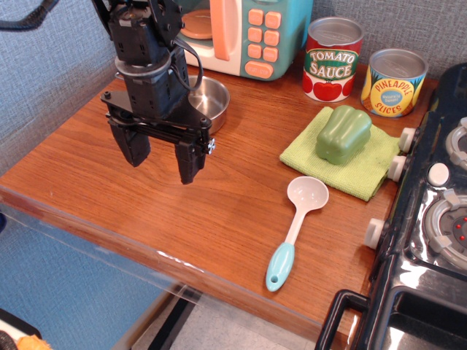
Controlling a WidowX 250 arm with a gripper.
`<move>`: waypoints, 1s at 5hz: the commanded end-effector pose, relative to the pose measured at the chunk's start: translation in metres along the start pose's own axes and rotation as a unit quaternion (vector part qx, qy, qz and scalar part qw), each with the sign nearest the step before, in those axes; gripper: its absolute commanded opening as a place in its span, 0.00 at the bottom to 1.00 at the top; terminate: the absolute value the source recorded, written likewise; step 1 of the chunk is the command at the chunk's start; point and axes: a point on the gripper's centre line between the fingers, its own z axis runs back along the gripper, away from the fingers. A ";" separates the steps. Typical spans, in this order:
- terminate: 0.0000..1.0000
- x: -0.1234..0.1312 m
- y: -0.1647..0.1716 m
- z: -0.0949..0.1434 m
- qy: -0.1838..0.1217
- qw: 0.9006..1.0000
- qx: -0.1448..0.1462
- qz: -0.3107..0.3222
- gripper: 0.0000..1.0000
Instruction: Put the green pepper into the silver bowl.
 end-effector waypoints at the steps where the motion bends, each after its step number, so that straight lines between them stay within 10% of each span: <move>1: 0.00 0.000 0.000 0.000 0.000 1.000 0.000 0.000 1.00; 5: 0.00 0.115 -0.119 0.013 -0.079 0.994 -0.024 -0.073 1.00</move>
